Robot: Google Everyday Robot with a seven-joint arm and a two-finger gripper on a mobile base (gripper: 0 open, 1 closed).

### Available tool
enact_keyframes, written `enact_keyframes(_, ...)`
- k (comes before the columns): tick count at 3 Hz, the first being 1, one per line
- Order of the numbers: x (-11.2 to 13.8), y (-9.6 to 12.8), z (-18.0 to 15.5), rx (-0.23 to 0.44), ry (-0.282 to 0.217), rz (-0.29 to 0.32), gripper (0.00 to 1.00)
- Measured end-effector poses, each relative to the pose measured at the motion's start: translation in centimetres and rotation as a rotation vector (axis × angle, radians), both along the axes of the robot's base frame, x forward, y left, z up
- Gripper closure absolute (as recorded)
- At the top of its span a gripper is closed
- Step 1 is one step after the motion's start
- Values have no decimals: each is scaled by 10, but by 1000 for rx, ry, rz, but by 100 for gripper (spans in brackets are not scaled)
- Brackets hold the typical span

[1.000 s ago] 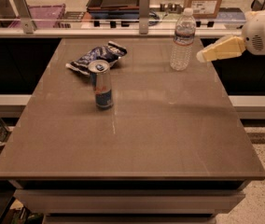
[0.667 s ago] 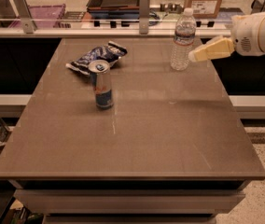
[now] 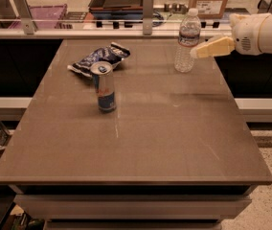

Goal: Pick water bottle

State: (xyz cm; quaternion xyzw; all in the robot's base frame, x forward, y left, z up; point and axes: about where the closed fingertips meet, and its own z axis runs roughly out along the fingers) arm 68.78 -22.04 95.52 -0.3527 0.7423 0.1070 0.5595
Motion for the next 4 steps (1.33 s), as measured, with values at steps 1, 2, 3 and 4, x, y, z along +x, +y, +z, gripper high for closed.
enact_keyframes(1,15,-2,-1,35,-36,27,0)
enact_keyframes(2,32,-2,-4,97,-74,70,0)
enact_keyframes(3,32,-1,-4,98,-74,71,0)
enact_keyframes(4,34,8,-6,165,-51,104,0)
